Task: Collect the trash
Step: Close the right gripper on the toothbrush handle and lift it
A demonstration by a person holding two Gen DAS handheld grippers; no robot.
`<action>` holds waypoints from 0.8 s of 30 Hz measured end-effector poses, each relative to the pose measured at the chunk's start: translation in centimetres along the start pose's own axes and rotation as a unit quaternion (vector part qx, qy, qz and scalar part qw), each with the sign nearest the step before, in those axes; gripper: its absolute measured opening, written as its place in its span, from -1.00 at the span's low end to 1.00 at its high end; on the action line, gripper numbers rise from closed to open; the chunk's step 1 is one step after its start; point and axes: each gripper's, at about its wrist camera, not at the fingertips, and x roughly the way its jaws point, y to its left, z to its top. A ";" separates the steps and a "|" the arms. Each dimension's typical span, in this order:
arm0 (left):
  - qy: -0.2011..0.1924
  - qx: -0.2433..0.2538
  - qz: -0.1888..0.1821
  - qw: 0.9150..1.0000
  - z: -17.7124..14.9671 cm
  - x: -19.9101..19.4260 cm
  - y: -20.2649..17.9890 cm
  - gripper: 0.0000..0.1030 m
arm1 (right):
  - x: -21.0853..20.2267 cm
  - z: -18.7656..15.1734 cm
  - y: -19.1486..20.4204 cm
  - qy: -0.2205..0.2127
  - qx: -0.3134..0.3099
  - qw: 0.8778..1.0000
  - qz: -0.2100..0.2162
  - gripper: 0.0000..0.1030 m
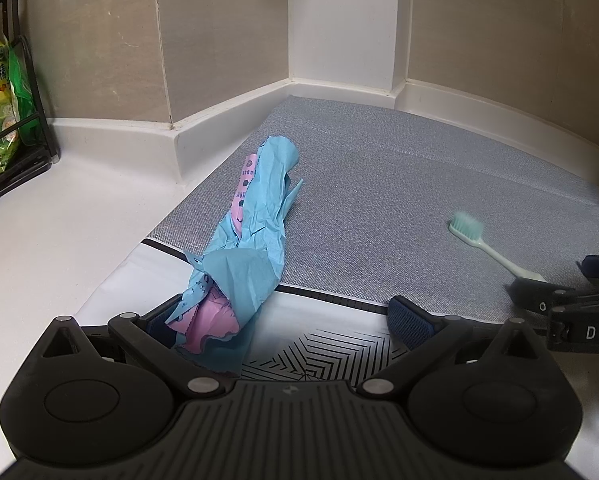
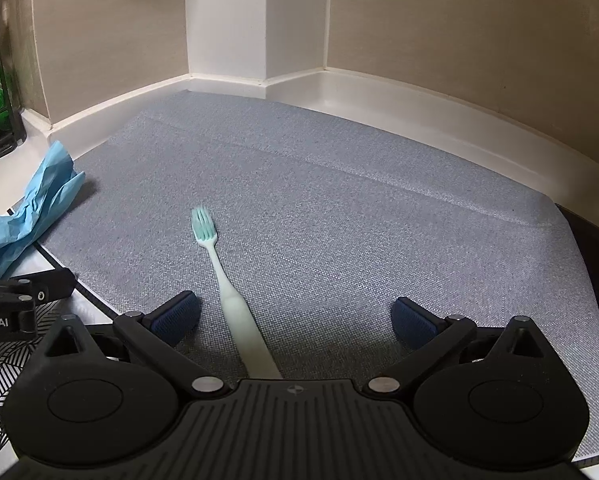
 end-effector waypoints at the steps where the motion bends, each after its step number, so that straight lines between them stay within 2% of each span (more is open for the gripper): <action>1: 0.004 0.000 0.001 1.000 0.1 -0.1 0.0 0.98 | -0.2 0.0 0.1 -0.001 -0.002 1.000 0.004 0.84; 3: 0.008 -0.003 0.006 1.000 0.3 -0.6 0.2 0.71 | -0.6 -0.1 0.6 -0.007 -0.011 1.000 0.014 0.52; 5: 0.008 -0.001 0.010 1.000 0.5 -1.5 0.6 -0.12 | -1.1 -0.6 0.9 -0.018 -0.017 0.999 0.020 0.37; 7: 0.013 -0.010 -0.001 1.000 0.6 -2.0 1.4 -0.52 | -1.9 -1.3 1.2 -0.028 -0.019 0.999 0.019 0.13; 8: 0.014 -0.018 -0.008 1.000 0.7 -2.3 1.8 -0.66 | -2.3 -1.7 1.4 -0.033 -0.024 0.999 0.025 -0.20; 9: 0.013 -0.023 -0.011 1.000 0.7 -2.6 2.0 -0.67 | -2.6 -1.9 1.7 -0.036 -0.032 0.998 0.028 -0.54; 11: 0.007 -0.027 -0.011 1.000 0.8 -3.4 2.0 -0.70 | -2.9 -2.0 2.3 -0.038 -0.045 0.998 0.029 -0.73; 14: -0.015 -0.022 -0.016 1.000 0.3 -5.6 1.7 -0.70 | -3.6 -1.9 1.5 -0.039 -0.005 0.998 0.047 -0.74; 17: -0.039 -0.011 -0.019 0.999 -0.3 -8.4 1.6 -0.70 | -5.4 -2.0 0.4 -0.063 0.029 0.997 0.038 -0.74; 24: -0.074 -0.006 -0.026 0.997 -3.0 -15.0 3.0 -0.70 | -9.6 -3.3 -1.1 -0.093 0.053 0.994 0.026 -0.74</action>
